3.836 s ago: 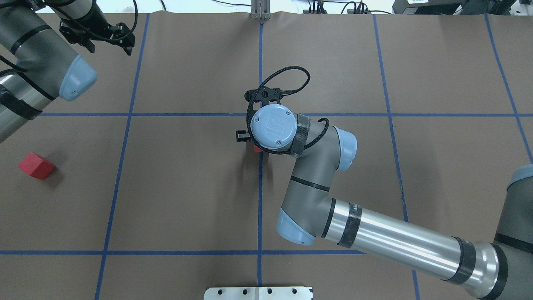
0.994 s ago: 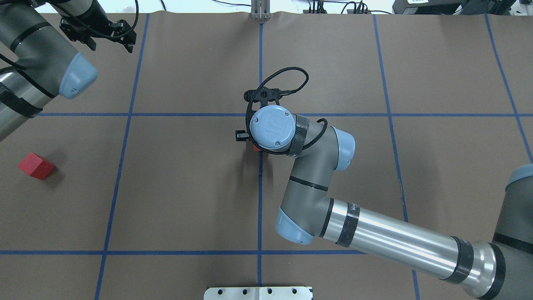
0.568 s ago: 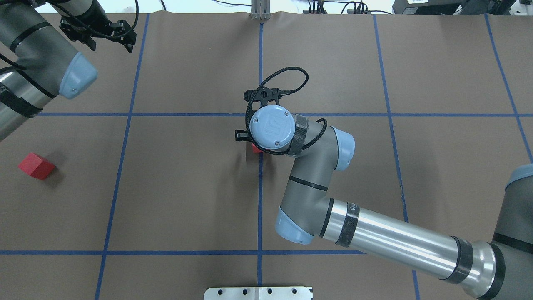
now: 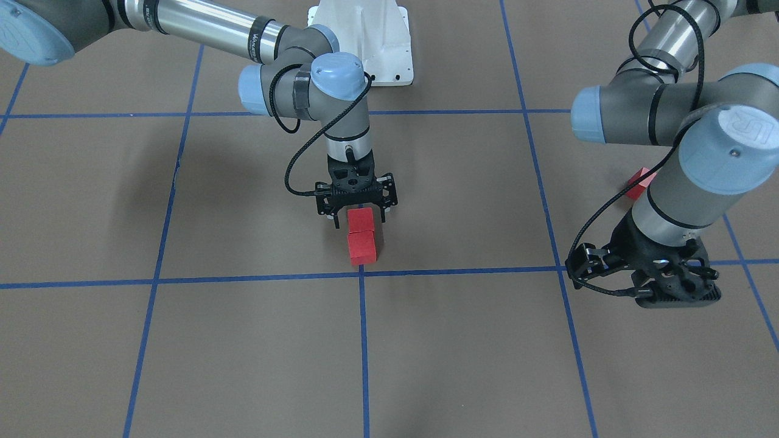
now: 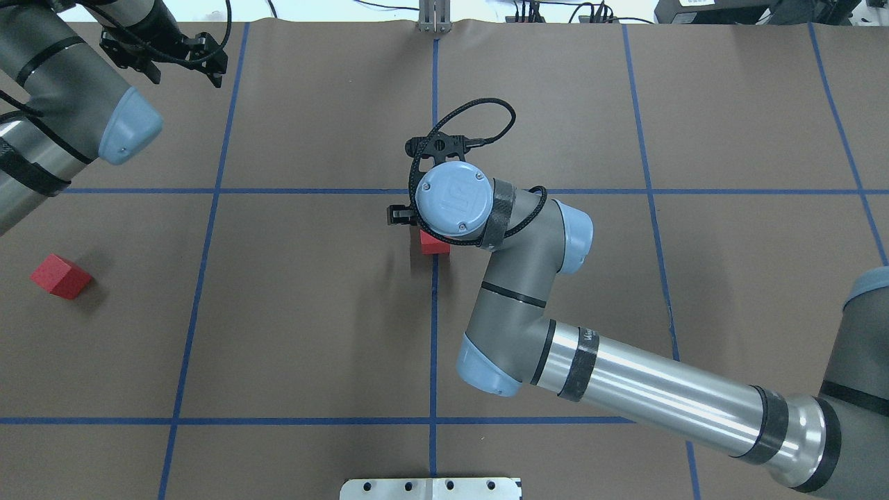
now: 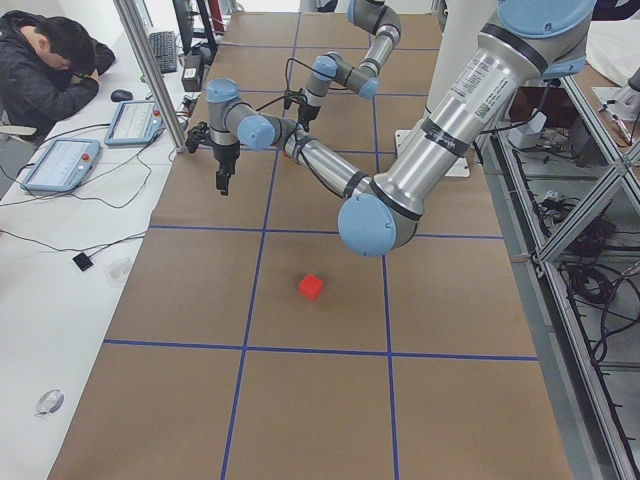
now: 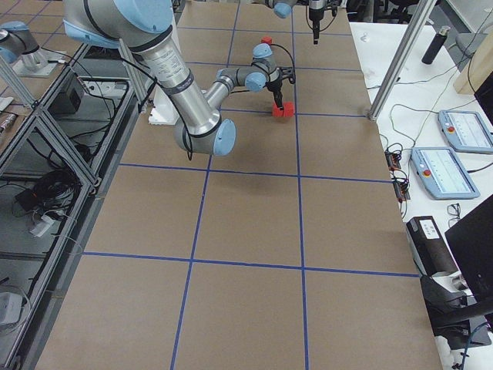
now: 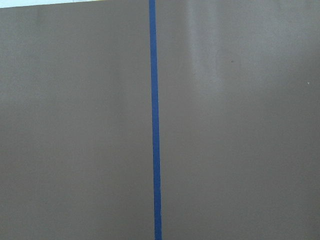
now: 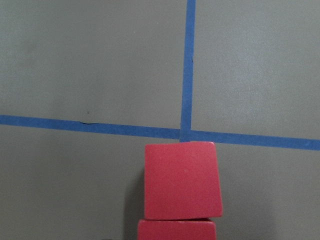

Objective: Form red blocks into L shape at center
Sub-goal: 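Open the right gripper and lift it away from the cubes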

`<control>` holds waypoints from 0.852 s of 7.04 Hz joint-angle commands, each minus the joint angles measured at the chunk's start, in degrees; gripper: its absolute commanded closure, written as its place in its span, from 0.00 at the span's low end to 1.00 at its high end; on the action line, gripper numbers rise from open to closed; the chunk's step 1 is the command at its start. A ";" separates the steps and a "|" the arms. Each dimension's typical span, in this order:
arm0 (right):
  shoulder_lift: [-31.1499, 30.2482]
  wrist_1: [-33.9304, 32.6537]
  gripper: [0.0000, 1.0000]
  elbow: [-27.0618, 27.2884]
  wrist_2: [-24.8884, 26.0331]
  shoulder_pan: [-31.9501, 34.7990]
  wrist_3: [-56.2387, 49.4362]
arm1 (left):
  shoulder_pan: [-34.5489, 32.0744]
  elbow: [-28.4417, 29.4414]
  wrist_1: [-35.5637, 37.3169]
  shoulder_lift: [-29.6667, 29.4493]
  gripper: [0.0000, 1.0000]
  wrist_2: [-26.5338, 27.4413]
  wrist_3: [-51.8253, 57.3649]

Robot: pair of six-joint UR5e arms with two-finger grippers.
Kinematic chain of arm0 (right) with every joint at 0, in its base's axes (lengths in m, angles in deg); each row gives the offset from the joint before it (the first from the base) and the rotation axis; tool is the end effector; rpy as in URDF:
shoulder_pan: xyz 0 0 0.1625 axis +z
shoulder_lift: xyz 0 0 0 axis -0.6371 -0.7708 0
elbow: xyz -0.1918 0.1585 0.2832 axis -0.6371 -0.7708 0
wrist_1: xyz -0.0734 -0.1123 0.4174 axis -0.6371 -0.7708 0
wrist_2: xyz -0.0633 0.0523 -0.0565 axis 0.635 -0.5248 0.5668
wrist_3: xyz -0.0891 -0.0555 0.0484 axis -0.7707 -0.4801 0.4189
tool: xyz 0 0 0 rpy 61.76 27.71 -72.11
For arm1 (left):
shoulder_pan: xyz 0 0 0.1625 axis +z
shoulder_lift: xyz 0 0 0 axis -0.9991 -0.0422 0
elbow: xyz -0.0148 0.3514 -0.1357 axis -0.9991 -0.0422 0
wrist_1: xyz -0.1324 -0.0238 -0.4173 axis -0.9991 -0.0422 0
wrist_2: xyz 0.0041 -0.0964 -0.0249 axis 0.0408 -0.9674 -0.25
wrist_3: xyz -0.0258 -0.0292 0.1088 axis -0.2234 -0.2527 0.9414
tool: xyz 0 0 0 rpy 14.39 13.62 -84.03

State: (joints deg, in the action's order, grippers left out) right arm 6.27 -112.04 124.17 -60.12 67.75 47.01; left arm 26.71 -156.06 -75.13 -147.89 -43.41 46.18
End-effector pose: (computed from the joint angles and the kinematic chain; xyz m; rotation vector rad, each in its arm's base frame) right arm -0.6058 -0.4742 0.1476 0.3850 -0.8403 0.0877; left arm 0.2847 -0.6662 0.2749 0.1820 0.7414 -0.0322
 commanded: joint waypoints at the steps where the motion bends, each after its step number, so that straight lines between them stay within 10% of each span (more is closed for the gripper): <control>1: 0.49 -0.21 0.01 0.74 -5.87 3.61 -0.25 | -0.21 -2.24 -0.27 2.15 0.00 0.00 0.10; 4: -1.78 -0.65 0.01 3.03 -18.52 13.09 -1.22 | -0.21 -14.07 -3.58 17.92 0.00 0.00 0.01; 6: -6.78 -0.56 0.01 5.14 -18.74 15.49 -8.66 | -0.21 -17.11 -19.51 32.25 0.00 -0.09 0.28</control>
State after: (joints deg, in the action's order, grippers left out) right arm 2.45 -112.72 128.26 -78.10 81.42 42.43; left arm 26.50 -171.41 -85.07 -124.20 -43.42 46.42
